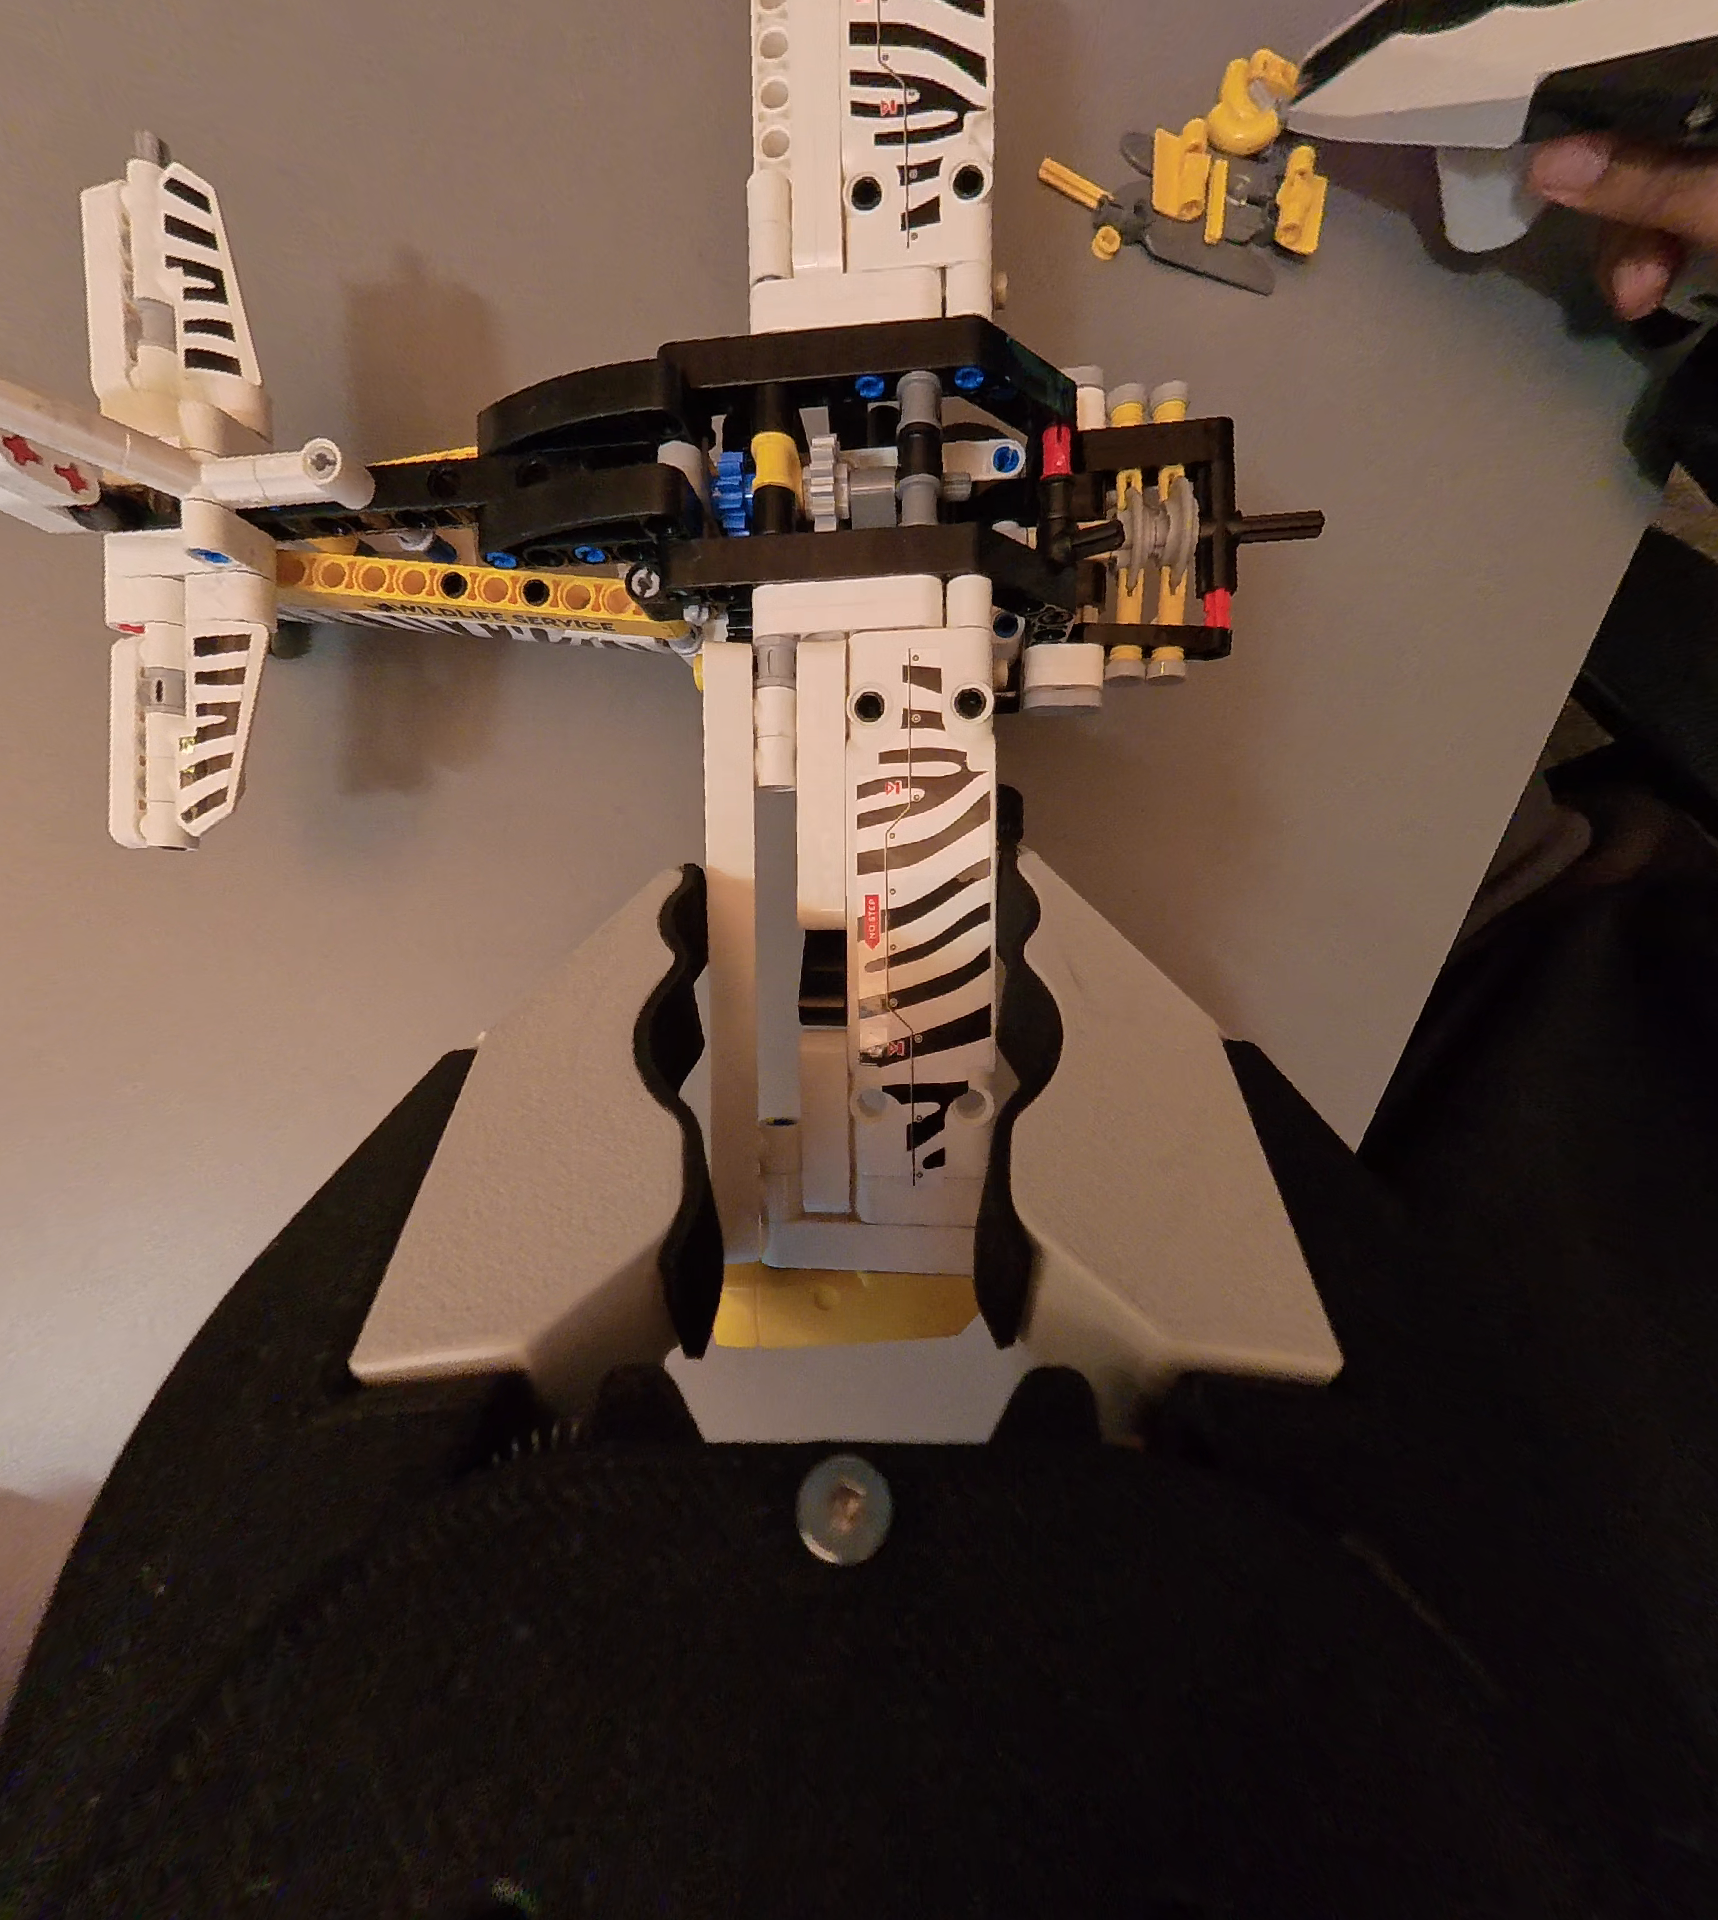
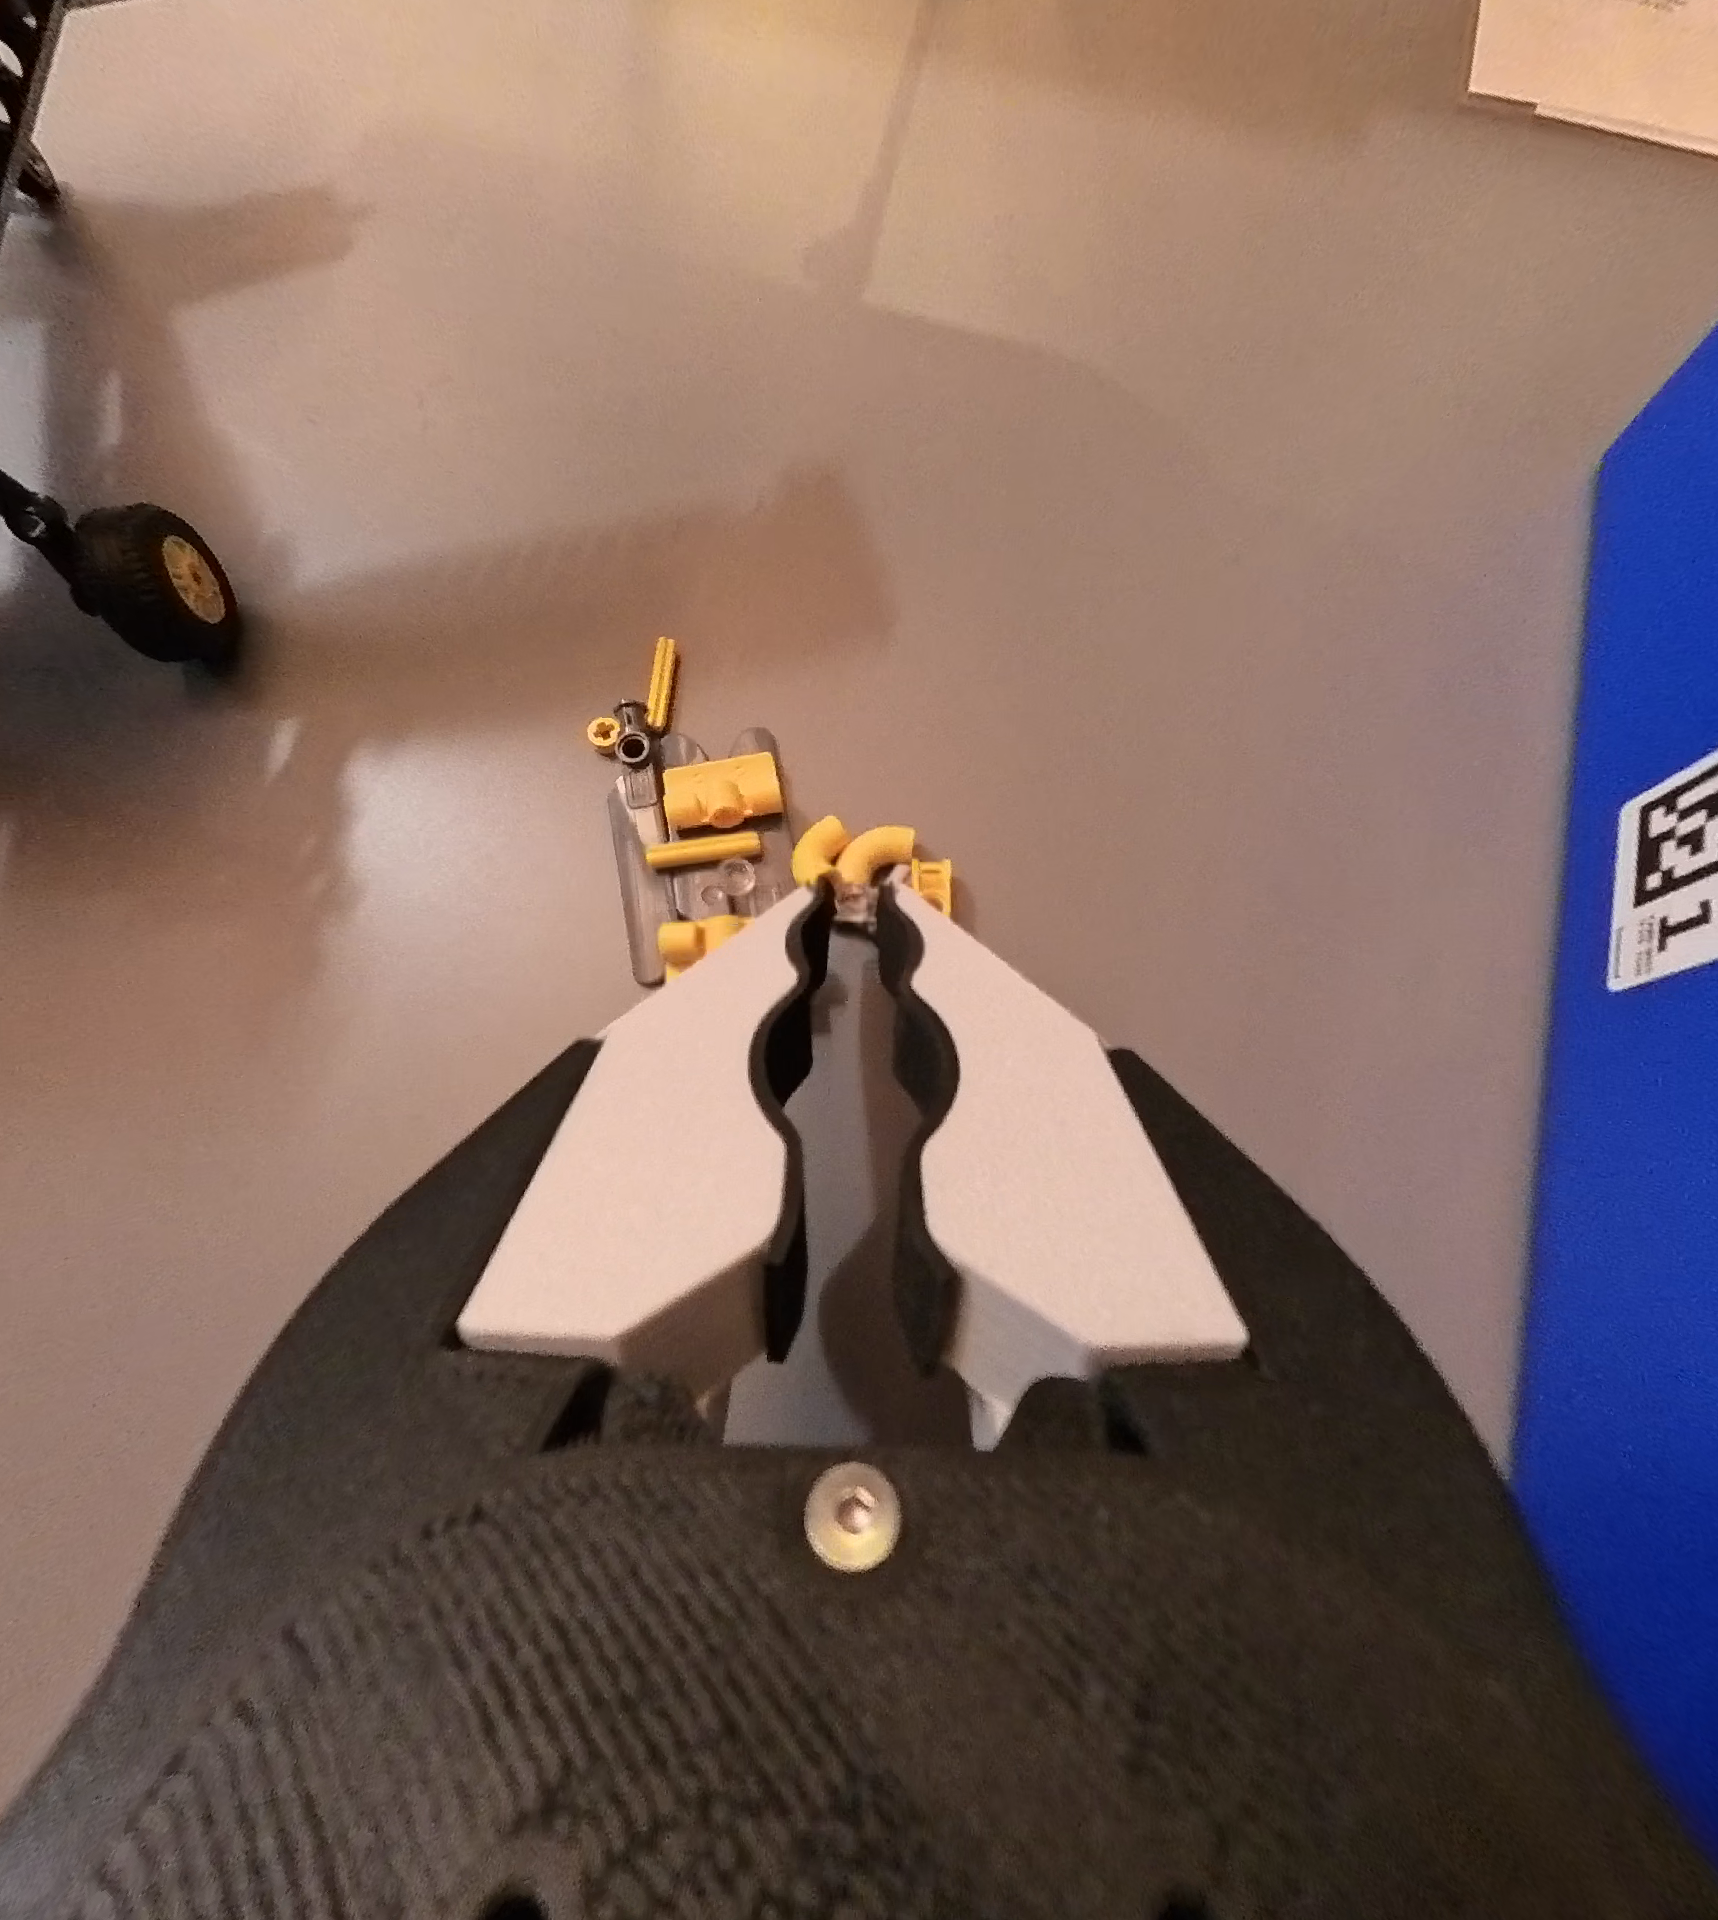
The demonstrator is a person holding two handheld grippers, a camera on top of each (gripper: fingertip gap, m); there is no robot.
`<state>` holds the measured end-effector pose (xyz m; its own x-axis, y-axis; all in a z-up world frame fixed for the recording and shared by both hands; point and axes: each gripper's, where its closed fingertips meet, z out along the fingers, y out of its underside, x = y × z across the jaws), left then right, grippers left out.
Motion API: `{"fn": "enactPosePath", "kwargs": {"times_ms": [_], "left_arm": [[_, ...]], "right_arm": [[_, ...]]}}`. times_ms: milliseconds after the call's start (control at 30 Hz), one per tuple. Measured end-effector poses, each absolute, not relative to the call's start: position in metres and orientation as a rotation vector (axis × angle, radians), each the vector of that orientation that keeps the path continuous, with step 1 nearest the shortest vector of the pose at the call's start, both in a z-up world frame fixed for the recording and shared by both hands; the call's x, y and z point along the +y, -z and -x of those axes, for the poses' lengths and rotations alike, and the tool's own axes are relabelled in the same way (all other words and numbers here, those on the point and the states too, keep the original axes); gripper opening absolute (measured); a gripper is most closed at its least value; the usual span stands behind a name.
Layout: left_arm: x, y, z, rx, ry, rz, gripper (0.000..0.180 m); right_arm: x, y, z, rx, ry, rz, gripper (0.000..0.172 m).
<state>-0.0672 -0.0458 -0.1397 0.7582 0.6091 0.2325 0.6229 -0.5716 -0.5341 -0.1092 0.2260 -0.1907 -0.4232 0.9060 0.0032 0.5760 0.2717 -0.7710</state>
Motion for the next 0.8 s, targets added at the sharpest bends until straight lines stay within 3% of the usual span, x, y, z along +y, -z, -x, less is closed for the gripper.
{"fn": "enactPosePath", "kwargs": {"times_ms": [567,800], "left_arm": [[-0.044,0.141,0.065,-0.917,0.041,2.354,0.055],[-0.045,0.142,0.065,-0.916,0.059,2.349,0.055]], "right_arm": [[0.237,0.2,0.097,-2.111,-0.966,1.38,0.014],[0.232,0.158,0.095,-1.972,-1.2,1.348,0.015]]}}
